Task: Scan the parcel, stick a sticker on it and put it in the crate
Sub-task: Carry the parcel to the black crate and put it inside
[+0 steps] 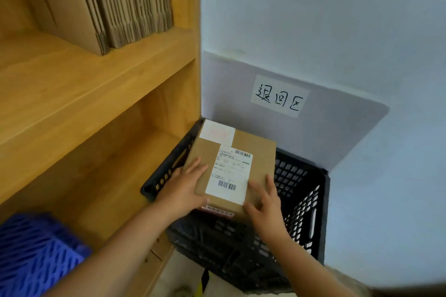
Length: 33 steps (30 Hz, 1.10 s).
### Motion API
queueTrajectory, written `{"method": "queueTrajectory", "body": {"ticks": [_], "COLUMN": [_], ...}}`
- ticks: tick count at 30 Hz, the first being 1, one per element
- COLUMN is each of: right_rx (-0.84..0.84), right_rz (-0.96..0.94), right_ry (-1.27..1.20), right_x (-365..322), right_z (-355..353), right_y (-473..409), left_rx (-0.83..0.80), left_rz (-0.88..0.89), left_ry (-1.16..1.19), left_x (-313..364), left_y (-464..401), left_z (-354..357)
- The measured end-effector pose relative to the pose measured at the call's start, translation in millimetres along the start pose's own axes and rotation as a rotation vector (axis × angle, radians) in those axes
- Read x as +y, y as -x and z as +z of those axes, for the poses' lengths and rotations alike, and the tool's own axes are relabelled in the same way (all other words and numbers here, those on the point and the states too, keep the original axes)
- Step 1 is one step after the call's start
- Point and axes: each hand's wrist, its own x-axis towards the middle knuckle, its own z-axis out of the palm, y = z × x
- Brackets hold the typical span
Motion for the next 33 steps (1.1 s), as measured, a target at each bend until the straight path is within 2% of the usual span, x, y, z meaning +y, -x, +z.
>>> {"method": "queueTrajectory", "body": {"ticks": [5,14,21,27,33], "right_rx": [-0.087,-0.155,-0.243,-0.318,-0.388], "right_rz": [0.162,0.374,0.426,0.467,0.443], "right_ry": [0.016,0.040,-0.035,0.009,0.136], "right_x": [18,65,95,109,108], "right_z": [30,82,115,130,133], "right_y": [-38,-90,-110,-121,-123], "left_rx": [-0.188,-0.405,-0.499,-0.562,-0.625], "left_rz": [-0.027,-0.092,-0.121,-0.083,-0.069], "left_ry": [0.014,0.047,-0.140,-0.320,-0.377], "left_x": [-42,-95,-126,-135,-140], "left_y": [-54,-131,-156,-163,-166], "left_z": [9,51,77,94,98]}}
